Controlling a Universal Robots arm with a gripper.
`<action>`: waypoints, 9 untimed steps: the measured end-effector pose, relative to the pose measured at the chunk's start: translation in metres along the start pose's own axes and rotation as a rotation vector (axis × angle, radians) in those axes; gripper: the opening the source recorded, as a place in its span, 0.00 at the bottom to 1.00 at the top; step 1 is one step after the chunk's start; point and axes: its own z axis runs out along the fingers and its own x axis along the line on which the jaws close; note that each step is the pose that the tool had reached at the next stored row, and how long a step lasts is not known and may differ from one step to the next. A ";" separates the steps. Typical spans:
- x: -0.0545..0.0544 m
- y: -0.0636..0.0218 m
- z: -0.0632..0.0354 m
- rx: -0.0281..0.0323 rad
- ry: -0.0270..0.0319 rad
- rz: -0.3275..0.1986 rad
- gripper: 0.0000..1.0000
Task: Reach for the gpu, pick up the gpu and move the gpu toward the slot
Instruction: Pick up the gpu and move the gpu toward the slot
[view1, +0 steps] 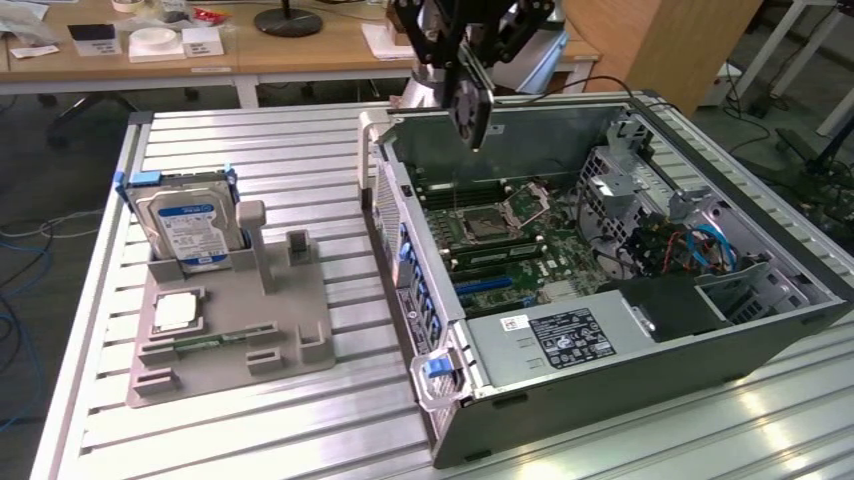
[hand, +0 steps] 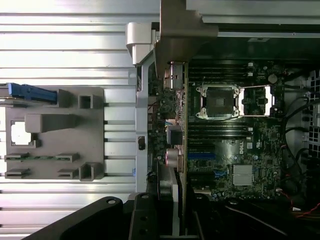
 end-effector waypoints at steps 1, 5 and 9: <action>-0.002 0.0000 0.0000 0.0001 0.0000 0.000 0.28; -0.014 0.0003 0.0001 0.0000 0.0001 0.000 0.28; -0.028 0.0005 0.0001 -0.0001 0.0002 0.000 0.28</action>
